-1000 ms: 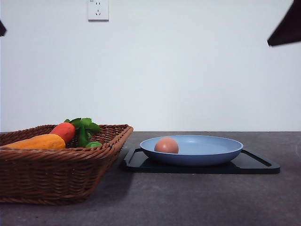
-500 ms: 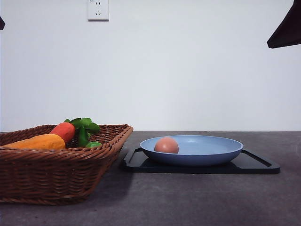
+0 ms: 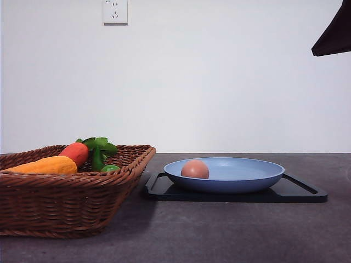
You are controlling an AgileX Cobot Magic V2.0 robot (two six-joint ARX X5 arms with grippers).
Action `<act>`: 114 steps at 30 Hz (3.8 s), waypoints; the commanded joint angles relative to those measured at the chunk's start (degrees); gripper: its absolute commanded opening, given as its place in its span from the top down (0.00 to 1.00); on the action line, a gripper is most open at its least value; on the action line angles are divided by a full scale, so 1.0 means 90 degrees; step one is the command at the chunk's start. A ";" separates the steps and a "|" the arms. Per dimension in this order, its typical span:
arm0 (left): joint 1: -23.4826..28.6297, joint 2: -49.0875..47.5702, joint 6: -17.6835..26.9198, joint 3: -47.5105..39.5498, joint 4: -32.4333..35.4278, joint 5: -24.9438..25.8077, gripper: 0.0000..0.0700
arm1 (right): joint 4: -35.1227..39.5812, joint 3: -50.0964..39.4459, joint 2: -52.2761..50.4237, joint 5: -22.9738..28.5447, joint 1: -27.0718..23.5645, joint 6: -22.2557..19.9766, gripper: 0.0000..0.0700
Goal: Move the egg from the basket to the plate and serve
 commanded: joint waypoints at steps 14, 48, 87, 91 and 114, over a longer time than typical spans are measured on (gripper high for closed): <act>0.1118 -0.1121 -0.0805 -0.2346 0.0606 0.1187 1.00 | 0.0068 0.0034 0.0019 0.0024 0.0027 -0.0012 1.00; 0.1115 -0.1121 -0.1137 -0.2825 0.0601 0.1500 1.00 | 0.0066 0.0034 0.0019 0.0024 0.0027 -0.0012 1.00; 0.1115 -0.1121 -0.1137 -0.2825 0.0601 0.1500 1.00 | -0.0056 -0.2848 -0.3849 -0.0067 -0.2611 0.0225 1.00; 0.1115 -0.1121 -0.1136 -0.2825 0.0600 0.1503 1.00 | -0.0344 -0.2861 -0.3849 -0.0324 -0.2603 0.0289 1.00; 0.1115 -0.1121 -0.1135 -0.2825 0.0602 0.1502 1.00 | 0.0068 -0.2861 -0.3849 -0.0316 -0.2603 0.0285 1.00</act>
